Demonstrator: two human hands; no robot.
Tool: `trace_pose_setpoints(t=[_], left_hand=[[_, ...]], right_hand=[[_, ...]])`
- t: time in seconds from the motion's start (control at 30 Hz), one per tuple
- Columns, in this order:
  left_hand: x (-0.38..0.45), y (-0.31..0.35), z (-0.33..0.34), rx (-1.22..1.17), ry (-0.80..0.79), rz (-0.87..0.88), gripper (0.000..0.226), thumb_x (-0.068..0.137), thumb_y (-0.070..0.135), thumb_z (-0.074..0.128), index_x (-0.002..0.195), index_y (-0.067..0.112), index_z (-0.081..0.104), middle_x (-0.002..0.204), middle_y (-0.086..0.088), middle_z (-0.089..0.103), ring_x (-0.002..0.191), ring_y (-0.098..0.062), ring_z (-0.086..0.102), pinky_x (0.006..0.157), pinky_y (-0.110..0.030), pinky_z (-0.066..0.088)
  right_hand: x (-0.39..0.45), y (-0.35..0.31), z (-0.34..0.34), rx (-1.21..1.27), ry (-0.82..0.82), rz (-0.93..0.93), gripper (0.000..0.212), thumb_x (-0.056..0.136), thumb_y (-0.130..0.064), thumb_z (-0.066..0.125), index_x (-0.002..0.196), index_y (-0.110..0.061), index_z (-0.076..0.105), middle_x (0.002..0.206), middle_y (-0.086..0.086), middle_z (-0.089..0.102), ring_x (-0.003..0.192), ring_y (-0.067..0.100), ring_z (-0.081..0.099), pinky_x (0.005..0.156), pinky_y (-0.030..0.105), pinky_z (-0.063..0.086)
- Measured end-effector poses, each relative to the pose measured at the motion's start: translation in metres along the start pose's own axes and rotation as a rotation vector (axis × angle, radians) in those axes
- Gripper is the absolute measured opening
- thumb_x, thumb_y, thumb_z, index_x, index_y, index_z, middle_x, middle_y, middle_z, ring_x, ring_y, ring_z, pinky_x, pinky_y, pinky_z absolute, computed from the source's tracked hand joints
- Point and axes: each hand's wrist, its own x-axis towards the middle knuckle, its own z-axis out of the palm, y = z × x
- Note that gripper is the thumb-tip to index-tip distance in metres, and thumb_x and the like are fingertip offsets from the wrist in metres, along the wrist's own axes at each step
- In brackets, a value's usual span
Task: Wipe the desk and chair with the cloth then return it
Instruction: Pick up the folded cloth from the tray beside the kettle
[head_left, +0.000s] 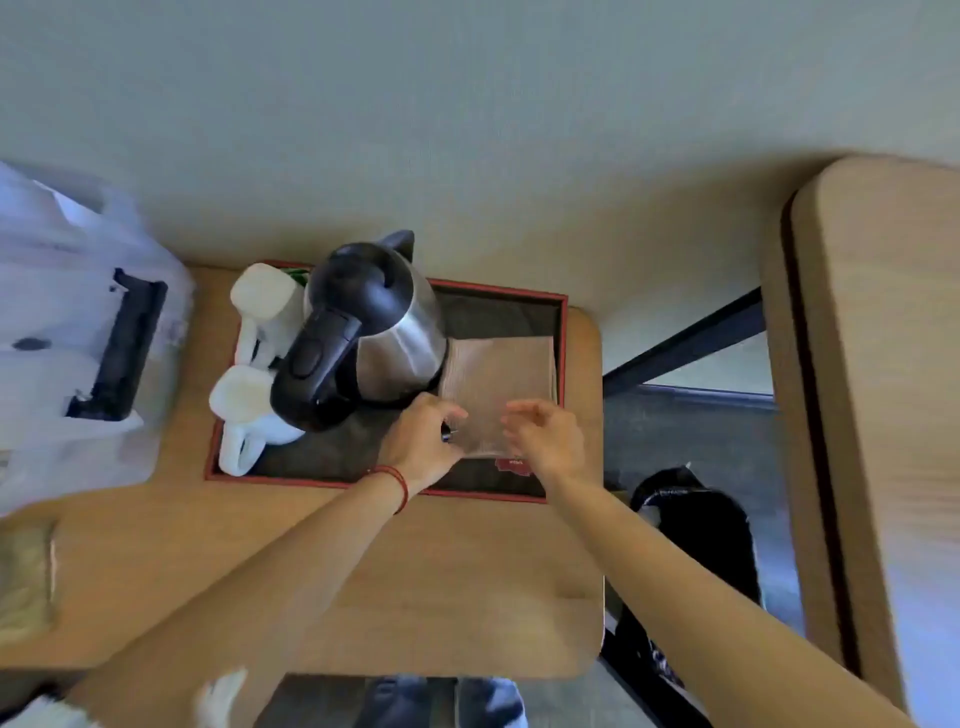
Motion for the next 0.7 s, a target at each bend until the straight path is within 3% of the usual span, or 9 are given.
trace_pose_setpoints(t=[0.07, 0.1, 0.17, 0.2, 0.37, 0.47, 0.53, 0.6, 0.7], left_hand=[[0.007, -0.004, 0.000, 0.169, 0.005, 0.045, 0.033, 0.078, 0.009, 0.067, 0.110, 0.018, 0.064, 0.119, -0.003, 0.055, 0.106, -0.024, 0.058, 0.088, -0.041, 0.051], [0.009, -0.006, 0.000, 0.221, 0.010, 0.058, 0.031, 0.079, 0.008, 0.066, 0.108, 0.018, 0.064, 0.118, -0.003, 0.054, 0.105, -0.025, 0.058, 0.086, -0.042, 0.051], [0.010, -0.011, 0.001, 0.305, 0.007, 0.078, 0.026, 0.081, 0.009, 0.064, 0.105, 0.018, 0.063, 0.116, -0.002, 0.052, 0.102, -0.025, 0.058, 0.079, -0.040, 0.052], [0.009, -0.013, 0.003, 0.338, 0.007, 0.107, 0.024, 0.083, 0.009, 0.063, 0.105, 0.017, 0.062, 0.115, -0.002, 0.051, 0.100, -0.024, 0.058, 0.075, -0.039, 0.052], [0.003, -0.015, 0.000, 0.360, 0.056, 0.140, 0.018, 0.084, 0.013, 0.063, 0.101, 0.015, 0.056, 0.111, -0.002, 0.050, 0.089, -0.023, 0.061, 0.061, -0.028, 0.042], [0.000, -0.018, -0.001, 0.422, 0.040, 0.151, 0.034, 0.085, 0.014, 0.059, 0.117, 0.019, 0.049, 0.118, -0.002, 0.047, 0.090, -0.023, 0.062, 0.061, -0.028, 0.044], [-0.001, -0.021, -0.001, 0.437, 0.031, 0.149, 0.042, 0.086, 0.014, 0.058, 0.125, 0.022, 0.046, 0.121, -0.002, 0.044, 0.092, -0.021, 0.061, 0.065, -0.028, 0.047], [-0.002, -0.021, -0.002, 0.420, 0.033, 0.144, 0.035, 0.086, 0.014, 0.058, 0.119, 0.021, 0.051, 0.120, -0.001, 0.045, 0.092, -0.020, 0.061, 0.066, -0.028, 0.048], [-0.005, -0.023, -0.001, 0.414, 0.062, 0.115, 0.026, 0.085, 0.014, 0.059, 0.110, 0.020, 0.054, 0.117, -0.001, 0.046, 0.089, -0.020, 0.062, 0.064, -0.029, 0.049]], right_hand=[[0.010, -0.004, 0.002, -0.227, 0.026, -0.114, 0.031, 0.092, -0.005, 0.055, 0.123, -0.009, 0.060, 0.125, 0.008, 0.062, 0.082, 0.011, 0.059, 0.049, 0.001, 0.048], [0.014, -0.006, 0.002, -0.311, 0.022, -0.185, 0.036, 0.091, -0.002, 0.056, 0.127, -0.008, 0.056, 0.129, 0.009, 0.059, 0.091, 0.013, 0.060, 0.061, 0.002, 0.050], [0.021, -0.013, 0.002, -0.457, 0.016, -0.293, 0.046, 0.088, 0.005, 0.057, 0.131, -0.006, 0.050, 0.136, 0.011, 0.052, 0.117, 0.022, 0.054, 0.094, 0.021, 0.050], [0.025, -0.014, 0.003, -0.528, 0.012, -0.336, 0.049, 0.087, 0.006, 0.057, 0.134, -0.006, 0.047, 0.139, 0.012, 0.048, 0.124, 0.025, 0.048, 0.102, 0.029, 0.045], [0.050, -0.027, -0.001, -0.835, -0.005, -0.463, 0.073, 0.082, 0.008, 0.060, 0.145, -0.009, 0.027, 0.155, 0.011, 0.023, 0.141, 0.028, 0.022, 0.114, 0.039, 0.033], [0.059, -0.029, 0.002, -0.984, -0.050, -0.471, 0.084, 0.081, 0.006, 0.061, 0.148, -0.014, 0.016, 0.158, 0.008, 0.017, 0.145, 0.031, 0.011, 0.119, 0.044, 0.022], [0.065, -0.031, 0.003, -1.105, -0.040, -0.479, 0.084, 0.080, 0.000, 0.065, 0.148, -0.014, 0.018, 0.154, 0.009, 0.025, 0.143, 0.032, 0.017, 0.120, 0.043, 0.021], [0.068, -0.034, 0.006, -1.218, 0.000, -0.479, 0.076, 0.079, -0.004, 0.067, 0.143, -0.011, 0.027, 0.147, 0.014, 0.033, 0.138, 0.034, 0.026, 0.116, 0.041, 0.024], [0.064, -0.036, 0.009, -1.338, 0.062, -0.515, 0.049, 0.081, -0.004, 0.064, 0.127, -0.006, 0.047, 0.139, 0.020, 0.039, 0.133, 0.037, 0.030, 0.115, 0.043, 0.023]])
